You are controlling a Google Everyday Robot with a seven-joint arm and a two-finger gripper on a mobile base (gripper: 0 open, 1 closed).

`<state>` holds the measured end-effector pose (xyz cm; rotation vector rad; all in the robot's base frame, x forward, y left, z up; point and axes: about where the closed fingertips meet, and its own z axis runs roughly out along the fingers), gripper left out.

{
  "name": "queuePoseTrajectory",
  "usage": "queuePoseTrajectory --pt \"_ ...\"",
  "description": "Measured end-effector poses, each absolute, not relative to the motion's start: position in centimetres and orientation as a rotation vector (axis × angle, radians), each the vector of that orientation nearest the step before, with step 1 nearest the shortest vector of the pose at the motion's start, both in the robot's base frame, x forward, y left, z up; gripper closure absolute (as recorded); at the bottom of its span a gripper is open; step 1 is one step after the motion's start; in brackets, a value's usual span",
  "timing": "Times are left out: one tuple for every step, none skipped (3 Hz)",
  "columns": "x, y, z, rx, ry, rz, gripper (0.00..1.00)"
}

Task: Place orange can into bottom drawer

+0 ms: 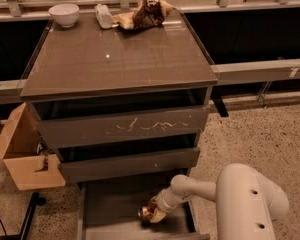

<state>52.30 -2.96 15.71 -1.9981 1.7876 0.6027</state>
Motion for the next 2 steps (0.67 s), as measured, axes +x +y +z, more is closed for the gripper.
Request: queuePoseTrajectory --pt "52.2 -2.74 15.3 -2.068 1.861 0.519 1.0" --pt "51.97 -2.71 15.03 -2.096 1.92 0.472 1.0"
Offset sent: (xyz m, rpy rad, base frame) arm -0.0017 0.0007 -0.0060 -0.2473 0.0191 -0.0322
